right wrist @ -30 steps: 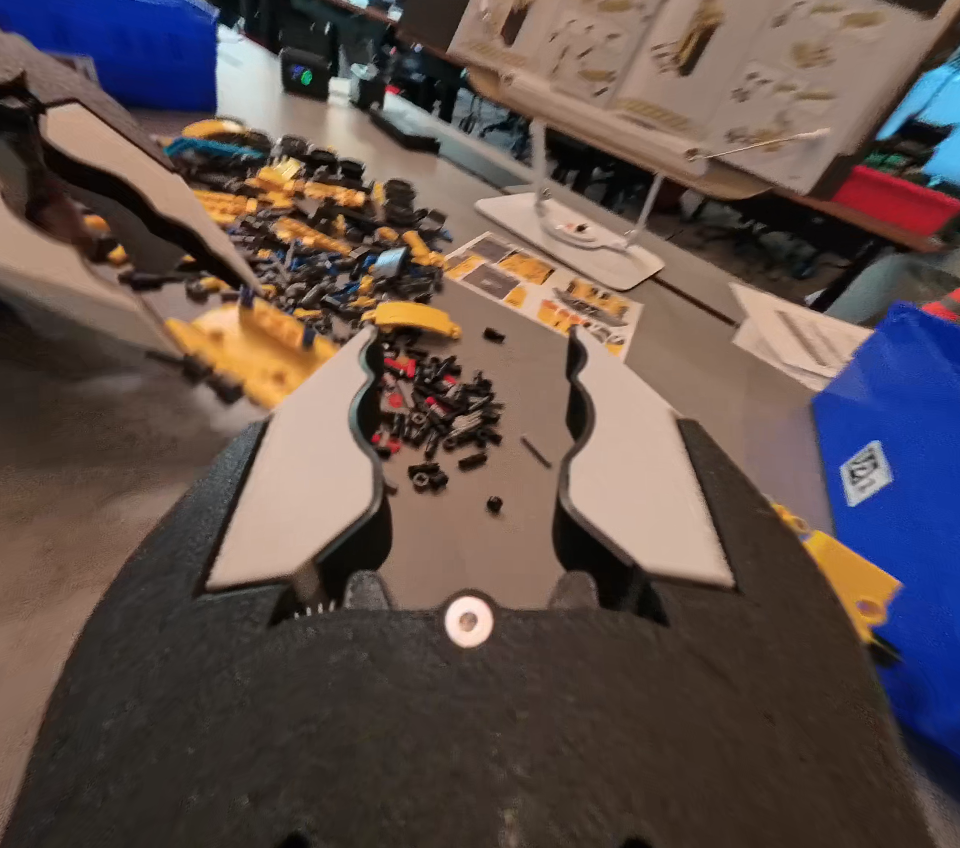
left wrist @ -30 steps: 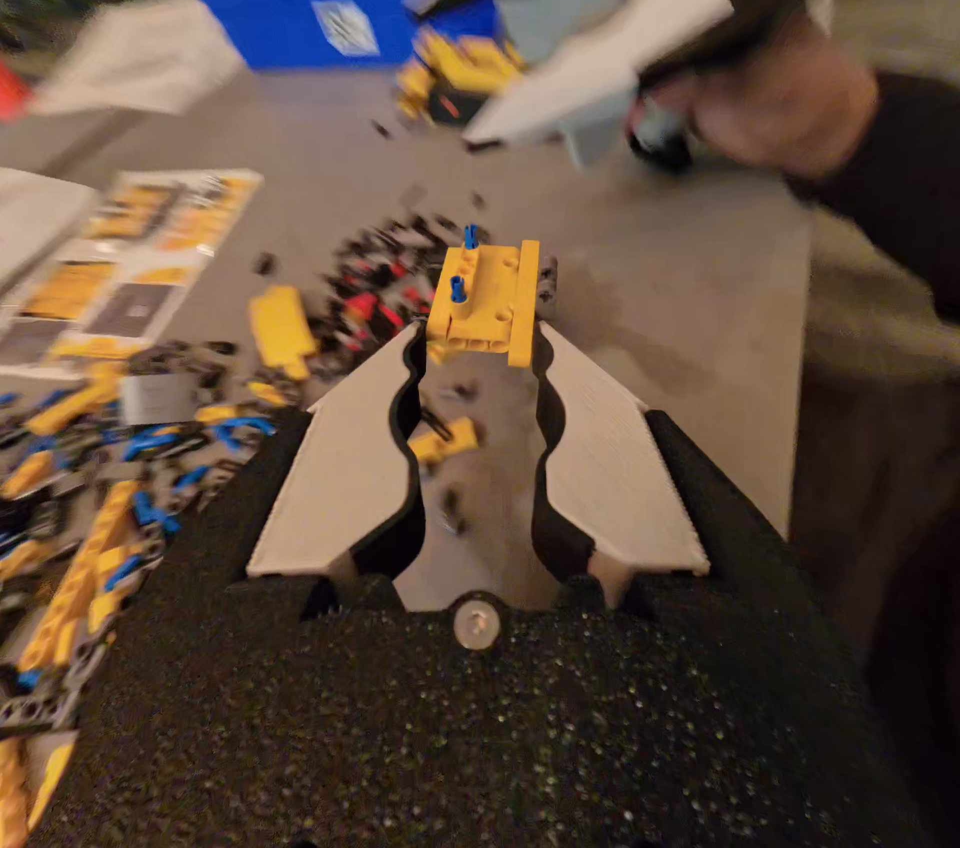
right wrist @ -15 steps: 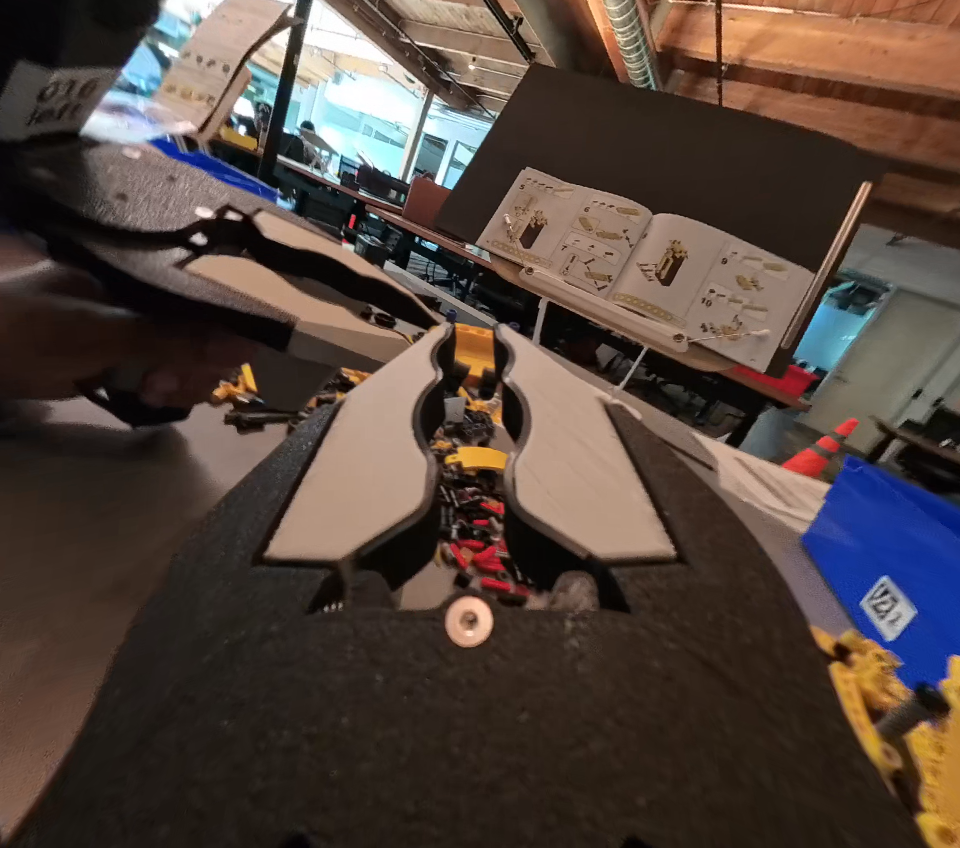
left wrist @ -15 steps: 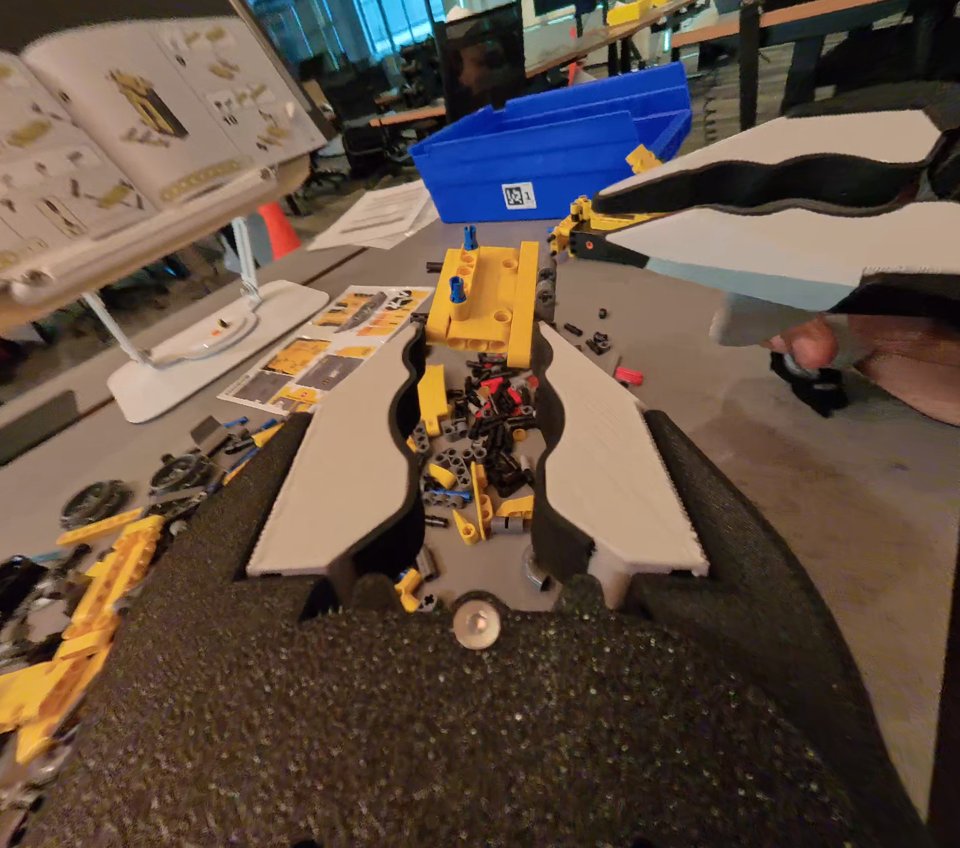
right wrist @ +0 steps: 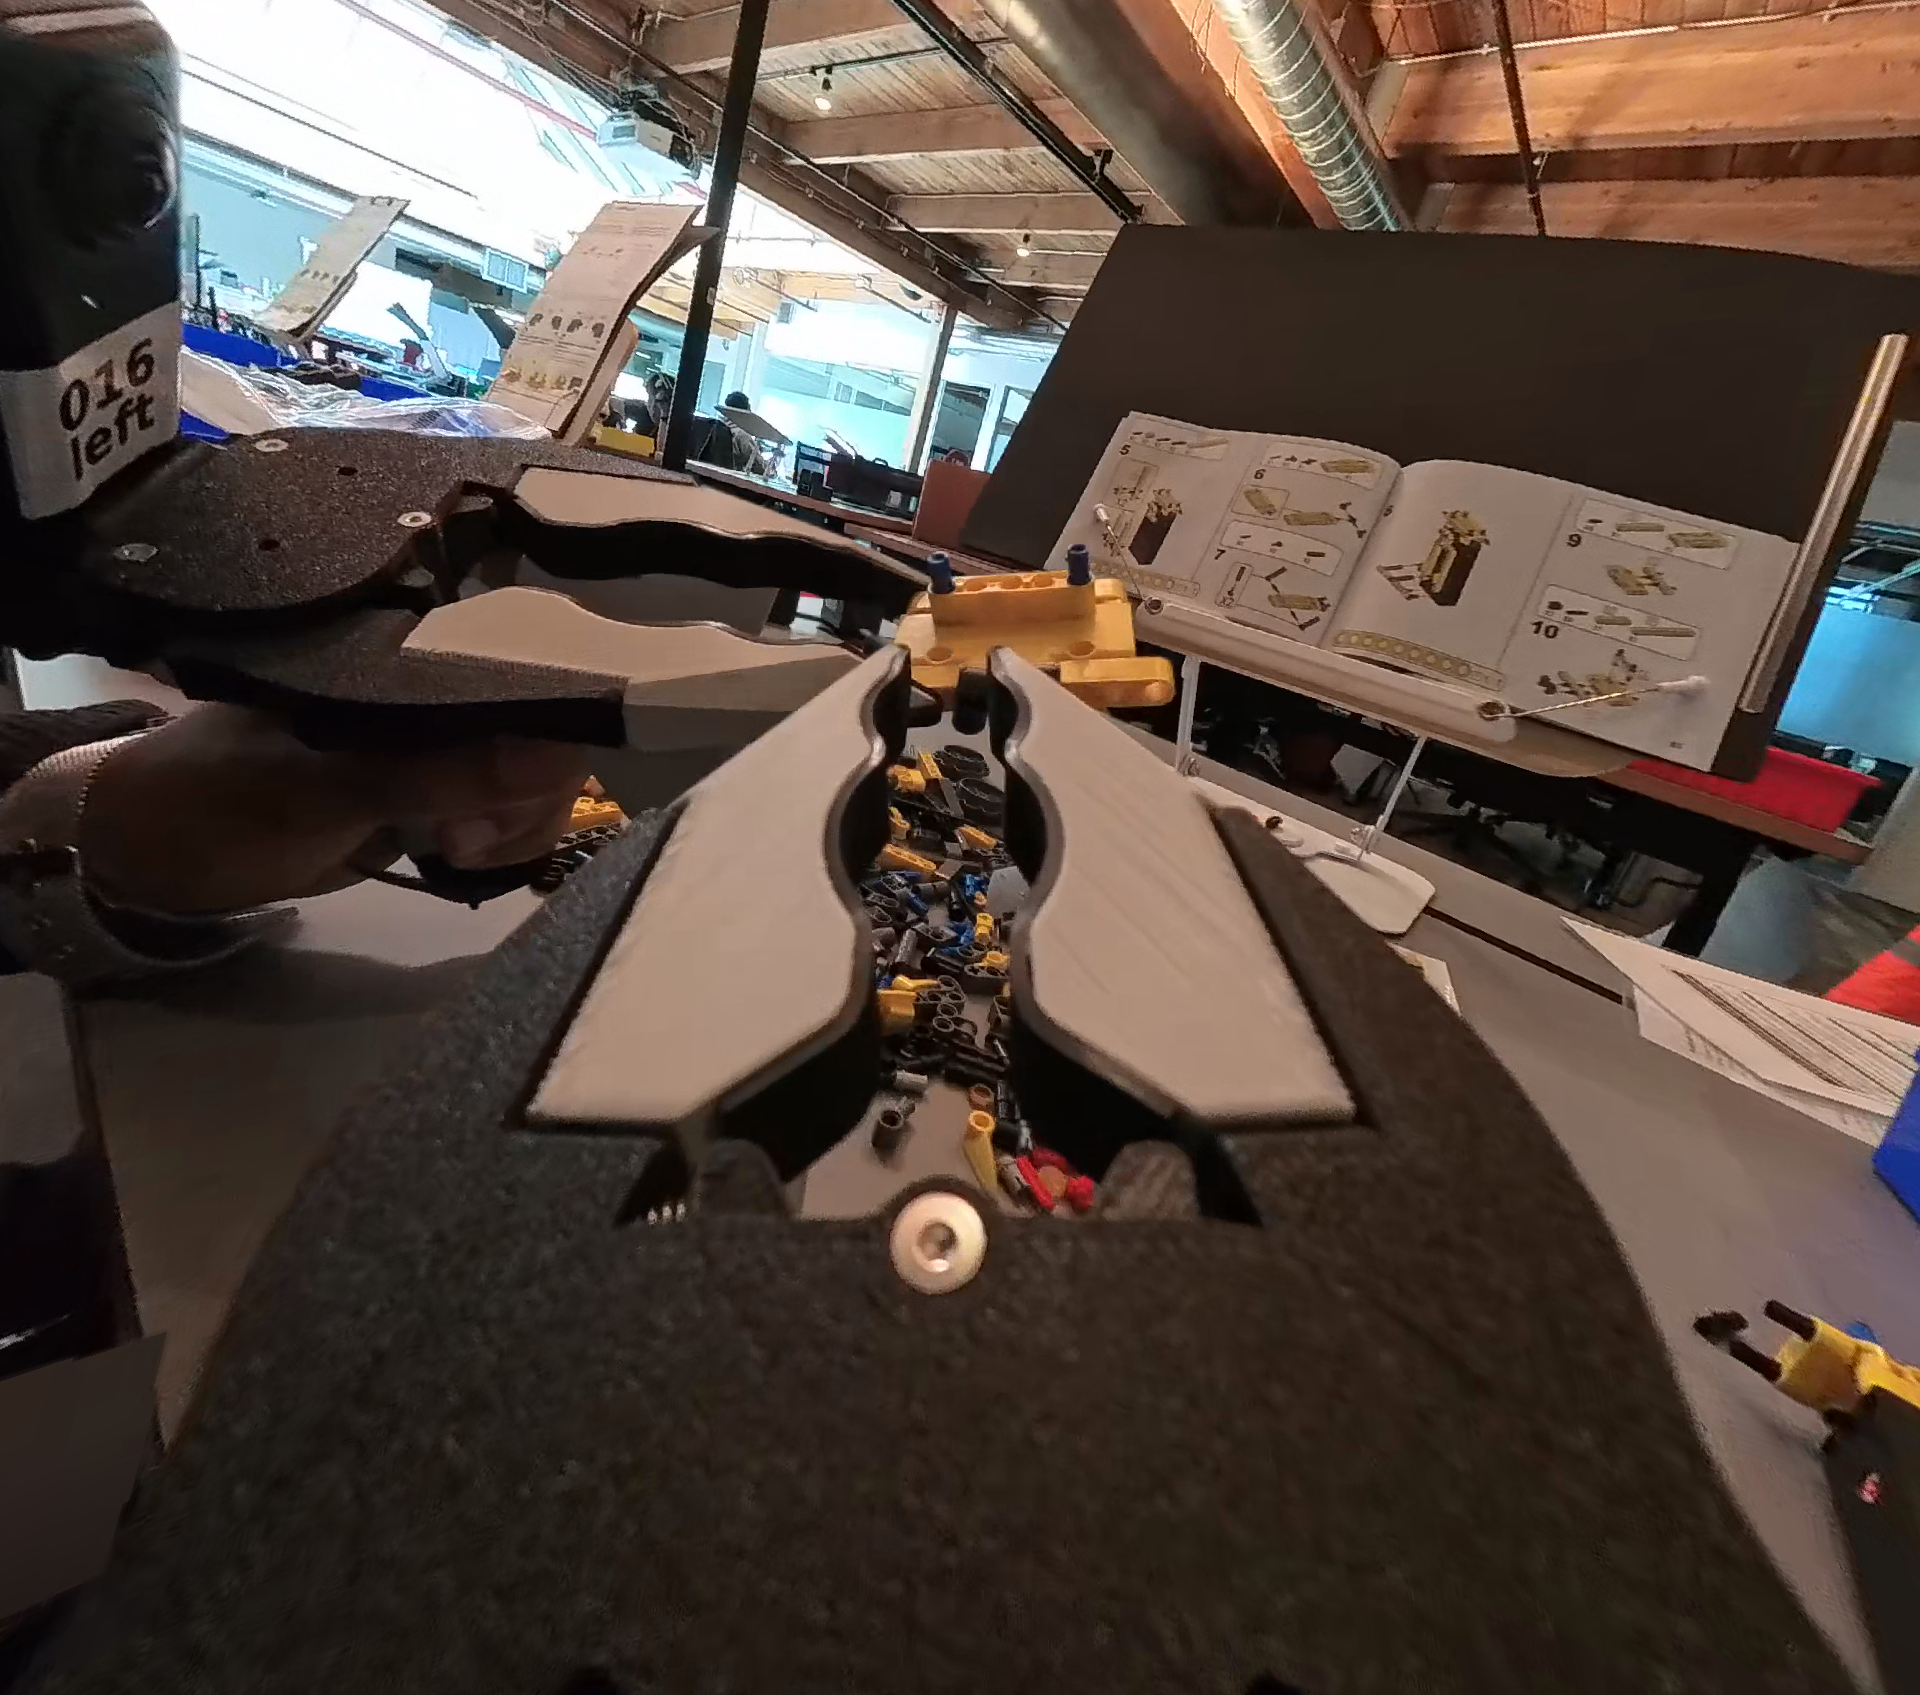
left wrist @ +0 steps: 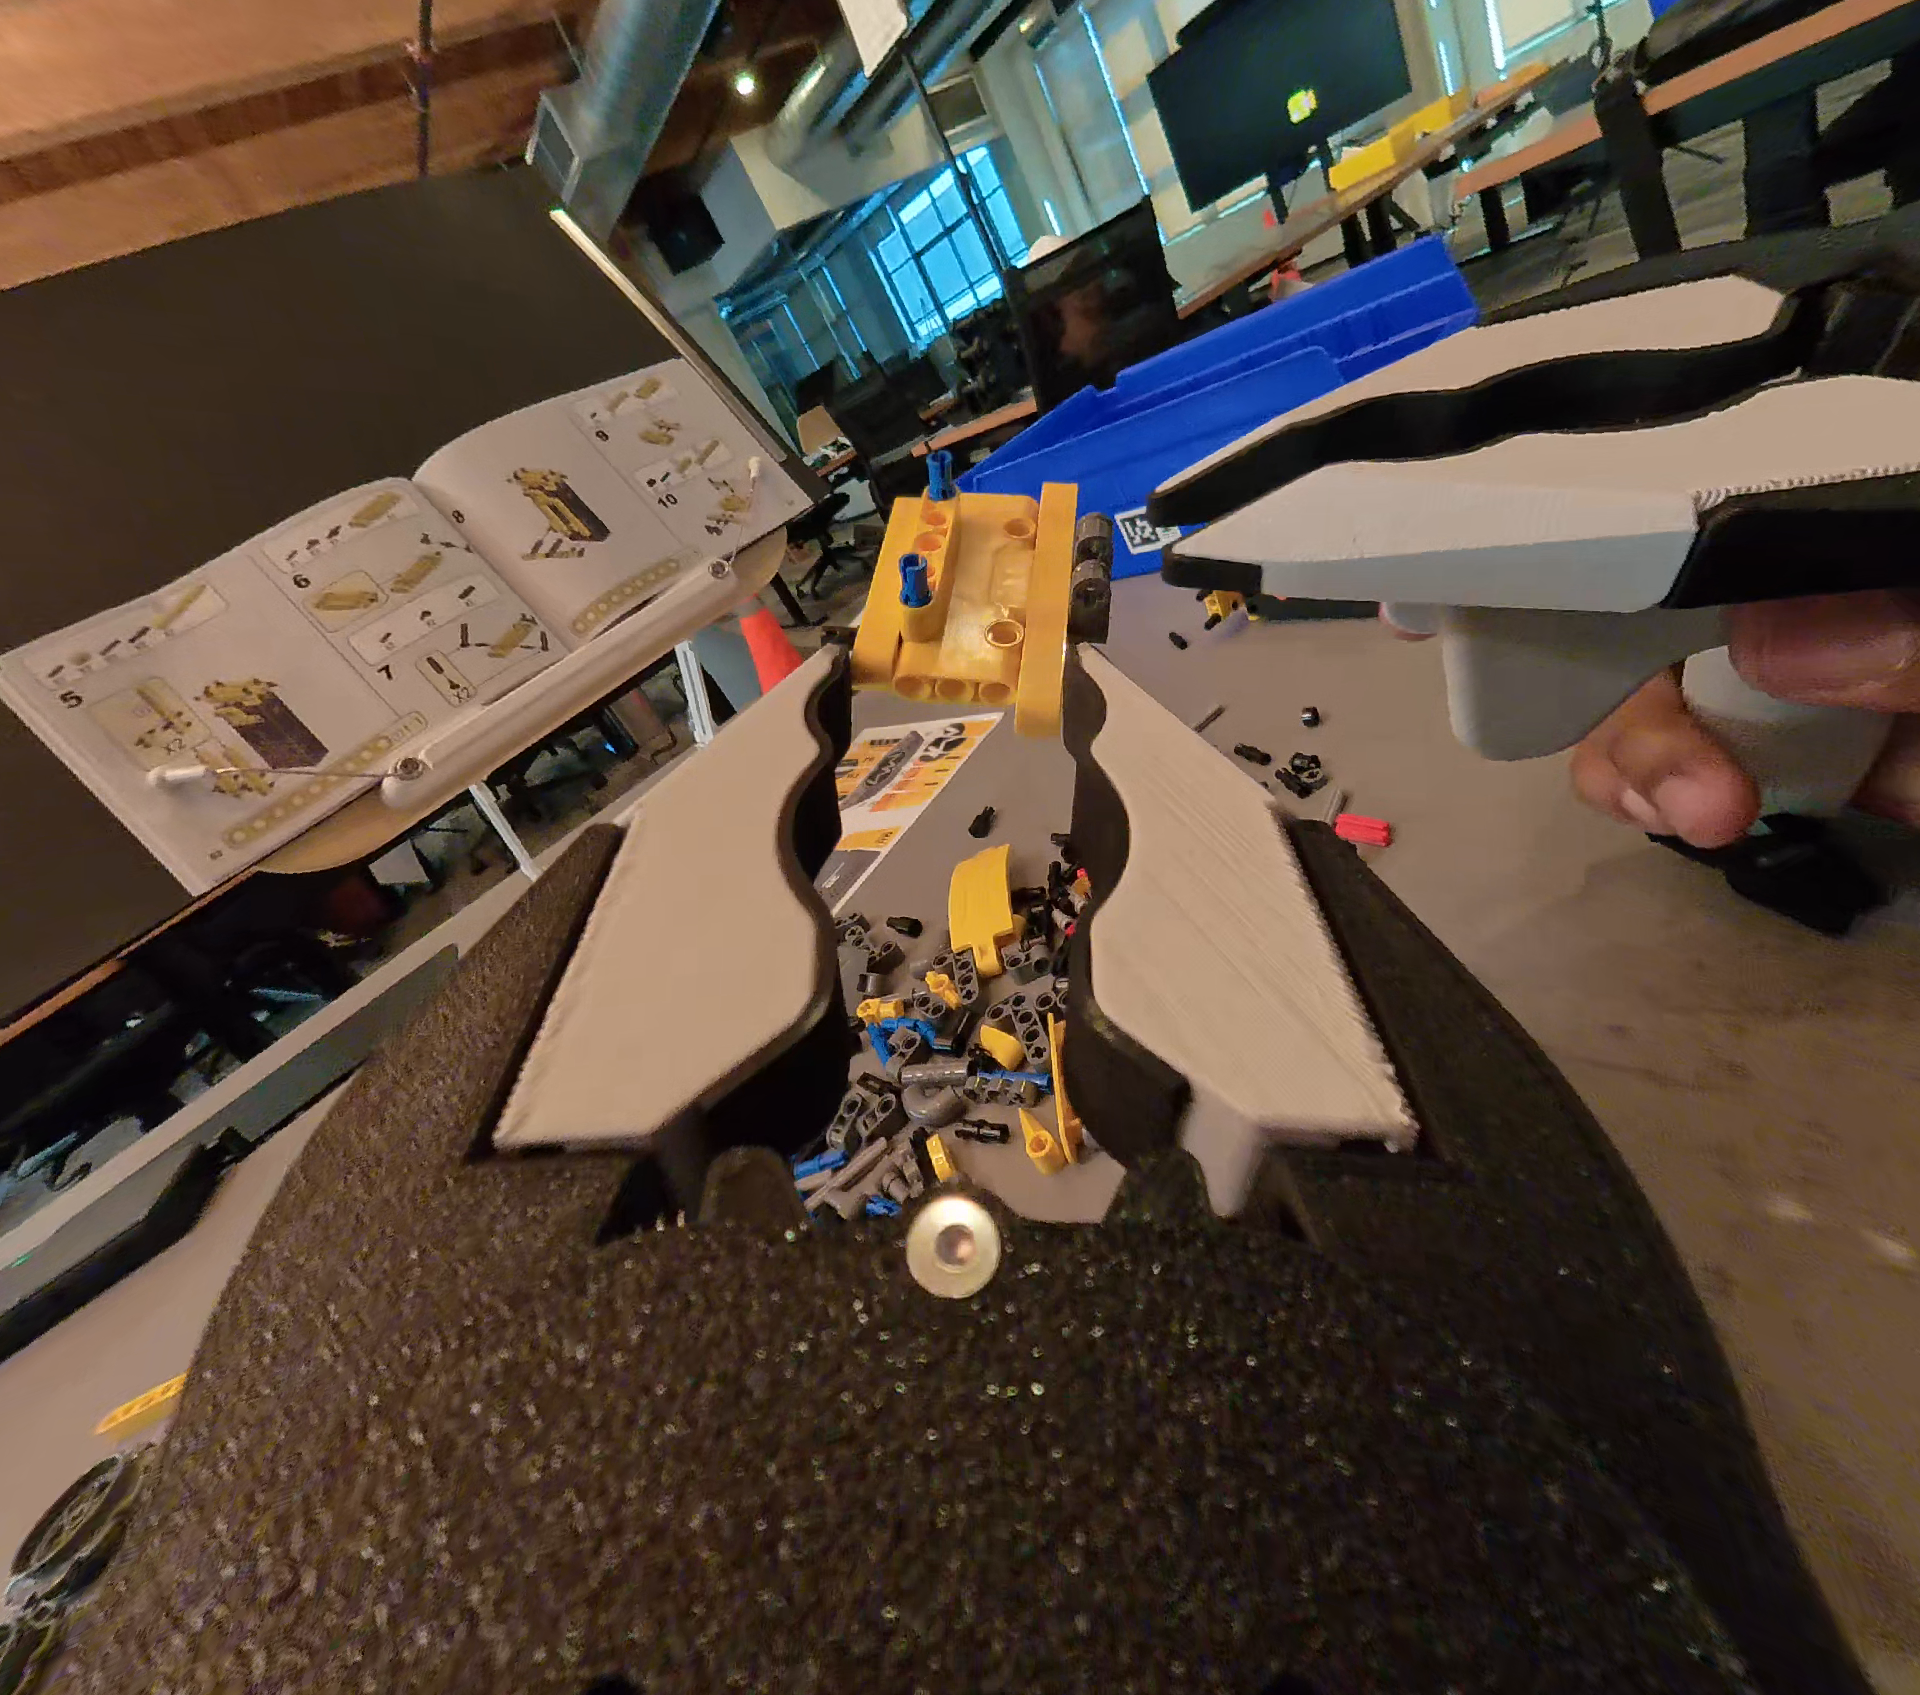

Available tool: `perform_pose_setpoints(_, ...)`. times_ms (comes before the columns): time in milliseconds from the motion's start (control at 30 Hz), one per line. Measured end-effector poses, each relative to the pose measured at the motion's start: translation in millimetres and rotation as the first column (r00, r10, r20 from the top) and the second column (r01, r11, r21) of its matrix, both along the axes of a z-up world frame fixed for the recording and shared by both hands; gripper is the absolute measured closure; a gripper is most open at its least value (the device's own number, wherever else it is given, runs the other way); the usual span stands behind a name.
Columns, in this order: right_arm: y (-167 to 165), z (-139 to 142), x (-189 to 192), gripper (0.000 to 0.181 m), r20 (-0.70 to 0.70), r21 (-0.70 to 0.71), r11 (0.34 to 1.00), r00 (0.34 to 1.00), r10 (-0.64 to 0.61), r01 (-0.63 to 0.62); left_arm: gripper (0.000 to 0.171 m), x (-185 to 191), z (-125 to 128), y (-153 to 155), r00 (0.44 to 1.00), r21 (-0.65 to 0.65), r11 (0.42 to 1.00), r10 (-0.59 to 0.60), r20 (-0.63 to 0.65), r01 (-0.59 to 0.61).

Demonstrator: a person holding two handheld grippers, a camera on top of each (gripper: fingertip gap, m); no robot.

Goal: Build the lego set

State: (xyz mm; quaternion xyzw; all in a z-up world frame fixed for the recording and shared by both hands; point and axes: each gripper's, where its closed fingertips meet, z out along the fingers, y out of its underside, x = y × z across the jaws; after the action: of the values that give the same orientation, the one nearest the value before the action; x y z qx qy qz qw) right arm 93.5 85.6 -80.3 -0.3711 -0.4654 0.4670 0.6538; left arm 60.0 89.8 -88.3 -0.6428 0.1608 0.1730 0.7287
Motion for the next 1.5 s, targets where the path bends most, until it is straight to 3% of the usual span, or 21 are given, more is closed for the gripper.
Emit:
perform_pose_setpoints(1067,-1.4,0.9,0.1,0.174,-0.013,0.036,0.999,0.999,-0.036,0.036,0.132,13.7,6.1,-6.6,0.998,0.044,0.997,-0.06,-0.002,0.06)
perform_pose_setpoints(1500,1.7,-11.5,-3.2,0.174,0.05,0.26,0.95,0.98,-0.193,0.174,0.133,10.2,-7.7,-0.4,0.997,-0.064,0.995,-0.075,0.034,0.077)
